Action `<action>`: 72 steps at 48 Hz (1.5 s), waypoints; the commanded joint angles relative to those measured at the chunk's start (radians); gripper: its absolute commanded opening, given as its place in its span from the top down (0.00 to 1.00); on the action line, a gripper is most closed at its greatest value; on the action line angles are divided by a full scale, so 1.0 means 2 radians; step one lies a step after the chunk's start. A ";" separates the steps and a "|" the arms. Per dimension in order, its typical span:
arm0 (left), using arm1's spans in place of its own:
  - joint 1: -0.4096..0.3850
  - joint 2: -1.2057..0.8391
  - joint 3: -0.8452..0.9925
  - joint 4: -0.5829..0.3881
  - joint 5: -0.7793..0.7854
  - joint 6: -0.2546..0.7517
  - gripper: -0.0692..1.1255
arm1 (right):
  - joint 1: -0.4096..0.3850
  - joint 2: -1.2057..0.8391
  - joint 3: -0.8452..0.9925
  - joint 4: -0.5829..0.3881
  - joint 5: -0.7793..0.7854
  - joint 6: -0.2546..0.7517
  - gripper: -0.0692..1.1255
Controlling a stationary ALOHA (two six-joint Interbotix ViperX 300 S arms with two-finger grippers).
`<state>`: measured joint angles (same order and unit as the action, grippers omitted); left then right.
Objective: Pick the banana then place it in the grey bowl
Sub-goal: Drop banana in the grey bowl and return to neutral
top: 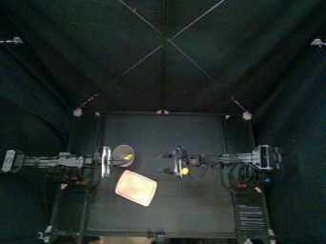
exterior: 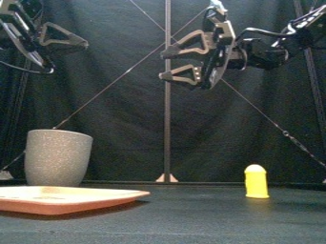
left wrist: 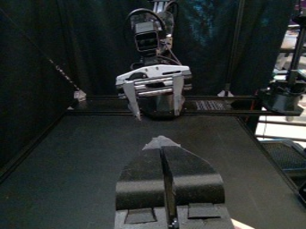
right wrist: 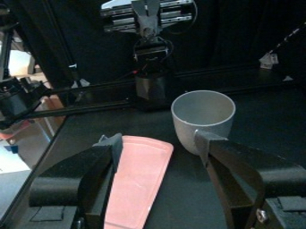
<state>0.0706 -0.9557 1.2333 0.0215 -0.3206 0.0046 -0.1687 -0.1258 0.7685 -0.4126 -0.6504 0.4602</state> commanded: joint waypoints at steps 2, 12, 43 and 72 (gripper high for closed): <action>0.002 0.002 -0.009 0.002 -0.005 0.000 0.95 | -0.002 -0.043 0.018 -0.002 -0.005 0.002 0.13; 0.005 0.002 -0.008 0.002 -0.005 0.000 0.95 | -0.003 -0.057 0.033 0.001 -0.005 0.003 0.13; 0.005 0.002 0.001 0.002 -0.005 0.001 0.95 | -0.007 -0.061 0.032 0.010 -0.004 0.006 0.13; 0.007 -0.003 -0.002 0.002 -0.005 0.000 0.95 | -0.003 -0.072 0.041 0.010 -0.004 0.007 0.13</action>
<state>0.0828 -0.9618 1.2487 0.0230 -0.3206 0.0046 -0.1764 -0.2393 0.8590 -0.3958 -0.6504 0.4725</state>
